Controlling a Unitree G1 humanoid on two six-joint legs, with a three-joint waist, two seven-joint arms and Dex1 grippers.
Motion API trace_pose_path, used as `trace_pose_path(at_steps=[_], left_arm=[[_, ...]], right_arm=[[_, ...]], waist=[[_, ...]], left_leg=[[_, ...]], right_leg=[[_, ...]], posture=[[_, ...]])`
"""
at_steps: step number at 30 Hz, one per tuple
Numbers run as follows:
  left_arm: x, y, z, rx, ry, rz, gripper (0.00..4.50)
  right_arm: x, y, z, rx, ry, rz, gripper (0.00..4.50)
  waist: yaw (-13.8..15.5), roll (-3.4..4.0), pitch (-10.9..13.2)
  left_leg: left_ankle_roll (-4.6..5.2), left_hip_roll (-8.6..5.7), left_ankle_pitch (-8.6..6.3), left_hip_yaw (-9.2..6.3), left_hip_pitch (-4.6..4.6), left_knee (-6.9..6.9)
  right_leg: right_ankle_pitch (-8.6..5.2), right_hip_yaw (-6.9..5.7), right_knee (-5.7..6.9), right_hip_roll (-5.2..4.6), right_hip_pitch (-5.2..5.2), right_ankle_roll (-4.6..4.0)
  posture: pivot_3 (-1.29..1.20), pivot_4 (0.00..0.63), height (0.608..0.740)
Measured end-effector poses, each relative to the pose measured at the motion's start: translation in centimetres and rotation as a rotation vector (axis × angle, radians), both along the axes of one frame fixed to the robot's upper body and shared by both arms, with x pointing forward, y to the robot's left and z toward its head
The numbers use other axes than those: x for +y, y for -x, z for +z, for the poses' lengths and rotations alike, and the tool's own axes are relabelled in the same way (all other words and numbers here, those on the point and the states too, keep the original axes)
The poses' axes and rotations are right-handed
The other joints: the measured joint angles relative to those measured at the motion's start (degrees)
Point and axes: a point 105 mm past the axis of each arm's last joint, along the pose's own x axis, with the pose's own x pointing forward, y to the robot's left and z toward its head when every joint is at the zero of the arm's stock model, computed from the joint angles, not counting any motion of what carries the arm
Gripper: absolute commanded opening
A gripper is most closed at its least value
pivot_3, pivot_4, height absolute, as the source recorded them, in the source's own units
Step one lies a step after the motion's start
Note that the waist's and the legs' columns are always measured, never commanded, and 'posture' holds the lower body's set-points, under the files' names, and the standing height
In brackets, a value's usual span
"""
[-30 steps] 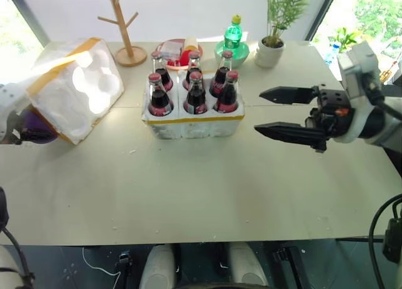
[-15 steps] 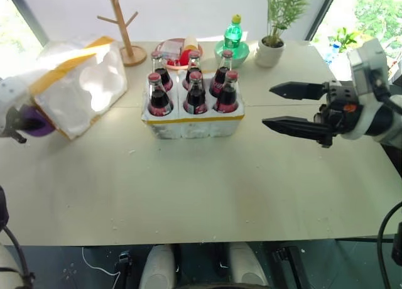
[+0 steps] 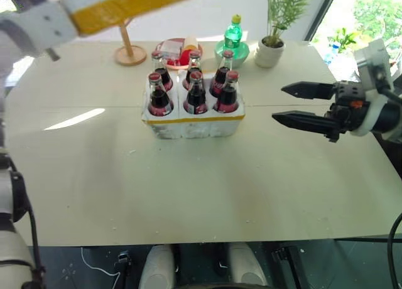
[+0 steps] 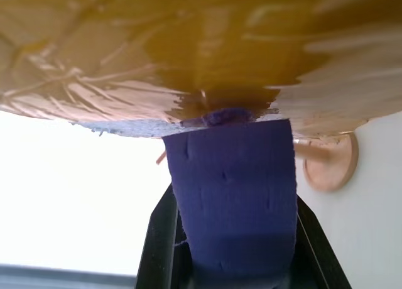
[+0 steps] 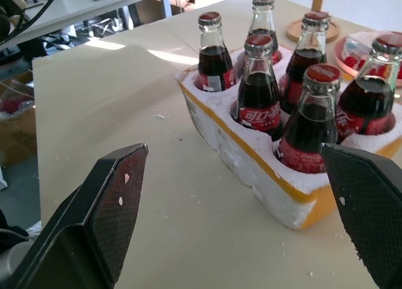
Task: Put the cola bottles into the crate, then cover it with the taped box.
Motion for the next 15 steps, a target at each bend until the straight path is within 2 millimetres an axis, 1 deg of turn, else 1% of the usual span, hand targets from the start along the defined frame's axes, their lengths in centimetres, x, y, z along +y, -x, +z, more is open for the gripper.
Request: trace_pose_path(at_steps=[3,5,9,12,14,15], left_arm=[[-2.1,-0.1,-0.8,-0.008,-0.069,-0.056,0.29],[-3.1,0.0,-1.8,-0.016,-0.125,-0.080,0.29],[-4.0,-0.1,-4.1,-0.003,-0.236,-0.088,0.29],[-4.3,0.0,-5.3,-0.023,-0.328,-0.084,0.29],[-4.0,0.0,-5.8,-0.029,-0.389,-0.063,1.31],[-3.7,0.1,-6.2,-0.027,-0.412,-0.055,1.61]], right_arm=[[-0.2,0.2,0.0,-0.004,-0.005,-0.022,4.50],[-0.3,0.4,-0.1,-0.007,-0.005,-0.031,4.50],[-0.2,0.5,-0.2,-0.008,-0.008,-0.044,4.50],[-0.4,0.4,-0.3,-0.006,-0.009,-0.061,4.50],[-0.4,0.4,-0.5,0.000,-0.010,-0.068,4.50],[-0.4,0.4,-0.5,0.000,-0.010,-0.069,4.50]], waist=[[-0.09,0.00,0.00],[-0.12,0.01,0.00],[-0.08,0.01,-0.01],[0.01,0.01,-0.01],[0.03,0.01,-0.01],[-0.04,0.02,-0.01]], left_leg=[[0.00,0.02,0.00,-0.02,0.02,0.00],[0.00,0.03,0.00,-0.02,0.02,0.00],[-0.01,0.03,0.01,-0.02,0.03,0.01],[-0.01,0.02,0.01,-0.03,0.03,0.01],[-0.01,0.02,0.01,-0.03,0.03,0.01],[-0.01,0.03,0.01,-0.03,0.03,0.01]], right_leg=[[0.00,0.01,0.01,0.03,0.00,0.00],[0.00,0.02,0.01,0.04,0.00,0.00],[0.00,0.03,0.03,0.04,0.01,0.00],[0.00,0.02,0.02,0.03,0.02,0.00],[0.00,0.03,0.02,0.03,0.02,0.00],[0.00,0.03,0.02,0.03,0.02,0.00]], posture=[[0.00,0.150,0.740],[0.00,0.150,0.740],[0.00,0.150,0.740],[0.00,0.150,0.740],[0.00,0.150,0.740],[0.00,0.150,0.740]])
